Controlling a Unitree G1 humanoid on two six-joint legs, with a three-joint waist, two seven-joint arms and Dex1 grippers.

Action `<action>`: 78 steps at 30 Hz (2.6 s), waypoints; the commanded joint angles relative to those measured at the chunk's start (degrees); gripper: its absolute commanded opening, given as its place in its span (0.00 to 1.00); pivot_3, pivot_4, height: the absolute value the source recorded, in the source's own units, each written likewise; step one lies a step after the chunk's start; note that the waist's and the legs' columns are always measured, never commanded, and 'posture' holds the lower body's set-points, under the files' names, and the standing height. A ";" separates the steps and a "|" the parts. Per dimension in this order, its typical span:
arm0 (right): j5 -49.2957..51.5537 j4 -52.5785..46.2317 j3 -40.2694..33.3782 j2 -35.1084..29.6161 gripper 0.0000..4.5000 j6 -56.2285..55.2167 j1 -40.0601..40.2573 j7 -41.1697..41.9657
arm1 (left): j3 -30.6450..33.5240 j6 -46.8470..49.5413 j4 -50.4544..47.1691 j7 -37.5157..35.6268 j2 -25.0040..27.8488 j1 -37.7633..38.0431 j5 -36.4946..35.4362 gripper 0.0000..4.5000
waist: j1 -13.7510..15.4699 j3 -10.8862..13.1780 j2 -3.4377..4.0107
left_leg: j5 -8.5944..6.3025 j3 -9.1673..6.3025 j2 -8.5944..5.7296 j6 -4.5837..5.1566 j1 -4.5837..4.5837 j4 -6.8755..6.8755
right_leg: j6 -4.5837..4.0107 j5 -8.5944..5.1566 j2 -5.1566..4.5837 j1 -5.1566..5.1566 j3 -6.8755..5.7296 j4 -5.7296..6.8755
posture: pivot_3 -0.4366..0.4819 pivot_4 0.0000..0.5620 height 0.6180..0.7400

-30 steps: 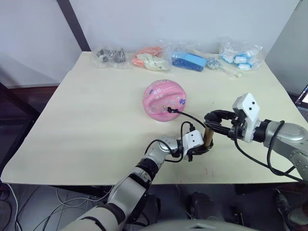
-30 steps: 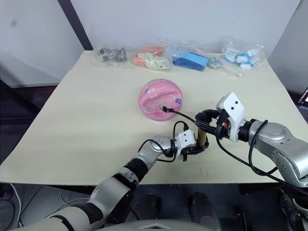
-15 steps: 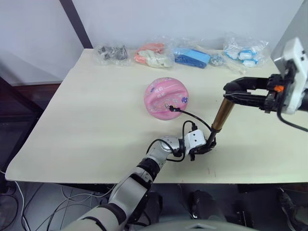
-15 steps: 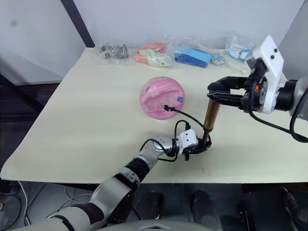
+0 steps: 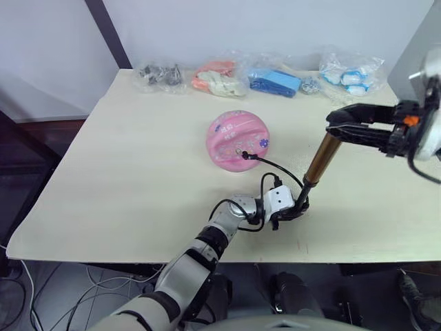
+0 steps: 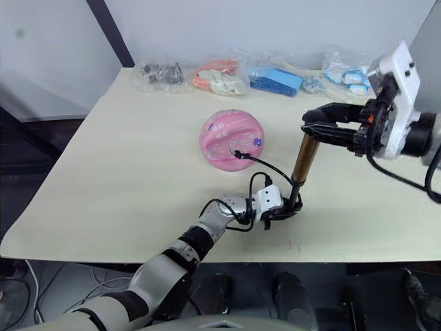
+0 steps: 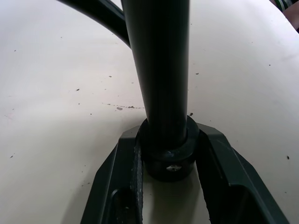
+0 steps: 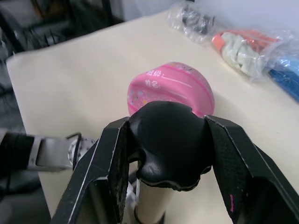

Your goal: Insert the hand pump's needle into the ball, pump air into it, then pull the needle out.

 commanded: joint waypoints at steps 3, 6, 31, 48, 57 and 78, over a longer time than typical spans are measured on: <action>-8.17 -4.48 4.53 3.68 0.43 -6.28 10.38 -0.77 | -2.09 1.45 1.49 -0.62 0.98 2.05 2.57 0.24 | -0.09 -0.06 -0.06 | 0.00 0.01 0.01 0.00 0.08 -0.02 | 0.05 -0.03 0.03 0.05 0.01 0.01 | 0.48 0.27 1.00; -14.66 -4.88 9.94 7.96 0.43 -11.95 17.75 -0.72 | -2.10 1.50 1.12 -0.65 1.20 2.23 2.56 0.24 | -0.14 -0.18 -0.25 | 0.00 -0.03 0.04 0.00 0.16 -0.05 | 0.14 -0.10 0.07 0.15 -0.03 -0.04 | 0.48 0.27 1.00; 3.01 -1.12 -6.40 -3.14 0.43 -5.30 -0.13 -1.89 | -1.94 2.96 -0.81 -0.50 1.33 3.17 2.41 0.24 | 0.03 0.05 0.03 | 0.02 -0.10 0.03 0.00 0.19 -0.64 | -0.18 -0.10 0.03 0.07 -0.11 -0.29 | 0.48 0.27 1.00; -6.31 -7.04 4.72 4.90 0.43 -11.76 16.64 -4.98 | -1.99 3.21 -1.33 -1.00 1.44 3.46 2.15 0.24 | -0.07 -0.13 -0.31 | 0.02 -0.07 0.03 0.01 0.29 -0.64 | -0.11 -0.13 0.03 0.19 -0.11 -0.34 | 0.48 0.27 1.00; -27.84 0.61 23.23 13.52 0.43 -24.85 27.47 -0.11 | -2.06 4.28 -2.99 -1.58 2.03 3.97 1.82 0.24 | -0.40 -0.71 -0.73 | 0.02 -0.06 0.24 0.00 0.72 -0.69 | 0.01 -0.28 0.28 0.48 -0.08 -0.31 | 0.48 0.27 1.00; 3.50 -2.06 -1.74 -0.16 0.43 -4.38 -0.67 -3.34 | -2.37 4.75 -3.01 -1.57 1.03 4.12 1.75 0.24 | 0.25 0.01 0.07 | 0.01 -0.11 0.27 -0.01 0.18 -0.76 | -0.31 -0.17 0.19 0.19 -0.22 -0.67 | 0.48 0.27 1.00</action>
